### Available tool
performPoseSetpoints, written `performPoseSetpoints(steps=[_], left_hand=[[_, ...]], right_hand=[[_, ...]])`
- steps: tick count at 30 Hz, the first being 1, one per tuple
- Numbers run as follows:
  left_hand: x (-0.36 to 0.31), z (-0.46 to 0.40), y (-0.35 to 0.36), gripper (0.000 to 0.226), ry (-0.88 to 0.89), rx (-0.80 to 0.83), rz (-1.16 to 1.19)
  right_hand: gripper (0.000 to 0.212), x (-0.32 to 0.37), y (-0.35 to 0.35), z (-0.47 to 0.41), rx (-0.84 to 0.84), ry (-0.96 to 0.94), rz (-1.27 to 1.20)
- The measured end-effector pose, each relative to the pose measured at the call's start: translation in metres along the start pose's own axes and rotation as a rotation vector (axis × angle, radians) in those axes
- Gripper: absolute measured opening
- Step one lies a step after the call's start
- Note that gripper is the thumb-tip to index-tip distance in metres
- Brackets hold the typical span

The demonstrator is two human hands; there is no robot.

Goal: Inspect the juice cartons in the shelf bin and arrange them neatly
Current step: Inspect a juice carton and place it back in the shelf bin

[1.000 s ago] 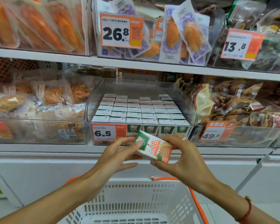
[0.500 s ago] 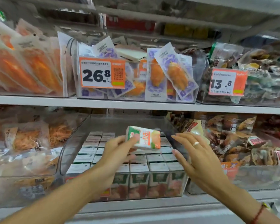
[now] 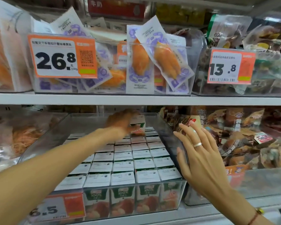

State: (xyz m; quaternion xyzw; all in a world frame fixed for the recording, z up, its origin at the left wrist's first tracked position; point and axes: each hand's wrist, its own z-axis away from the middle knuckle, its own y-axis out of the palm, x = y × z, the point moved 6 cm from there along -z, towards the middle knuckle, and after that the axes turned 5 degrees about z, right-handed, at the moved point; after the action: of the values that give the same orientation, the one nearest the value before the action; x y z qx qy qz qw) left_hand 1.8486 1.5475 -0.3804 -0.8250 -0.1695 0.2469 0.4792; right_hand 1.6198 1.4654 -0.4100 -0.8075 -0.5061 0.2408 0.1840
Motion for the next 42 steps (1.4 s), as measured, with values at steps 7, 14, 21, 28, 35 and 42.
performPoseSetpoints(steps=[7, 14, 21, 28, 35, 42], left_hand=[[0.002, -0.008, 0.028, 0.053, -0.010, 0.246, 0.041], [0.016, -0.008, 0.061, 0.045, -0.065, 0.462, 0.238], [0.023, -0.012, 0.073, 0.043, -0.099, 0.506, 0.235], [0.015, -0.009, 0.062, 0.045, -0.086, 0.459, 0.130], [-0.047, 0.045, 0.016, 0.031, 0.132, 0.175, 0.184], [-0.097, 0.114, 0.020, 0.024, 0.331, 0.244, 0.240]], right_hand=[[0.043, 0.001, 0.000, 0.001, 0.014, 0.019, 0.014], [0.043, 0.001, 0.001, 0.002, 0.021, 0.027, 0.017], [0.043, 0.000, 0.003, 0.002, 0.015, 0.037, 0.023], [0.042, -0.001, 0.004, 0.004, -0.017, 0.044, 0.008], [0.043, -0.001, 0.004, 0.004, 0.043, 0.034, 0.001], [0.039, -0.005, -0.024, 0.011, 0.188, -0.064, -0.029]])
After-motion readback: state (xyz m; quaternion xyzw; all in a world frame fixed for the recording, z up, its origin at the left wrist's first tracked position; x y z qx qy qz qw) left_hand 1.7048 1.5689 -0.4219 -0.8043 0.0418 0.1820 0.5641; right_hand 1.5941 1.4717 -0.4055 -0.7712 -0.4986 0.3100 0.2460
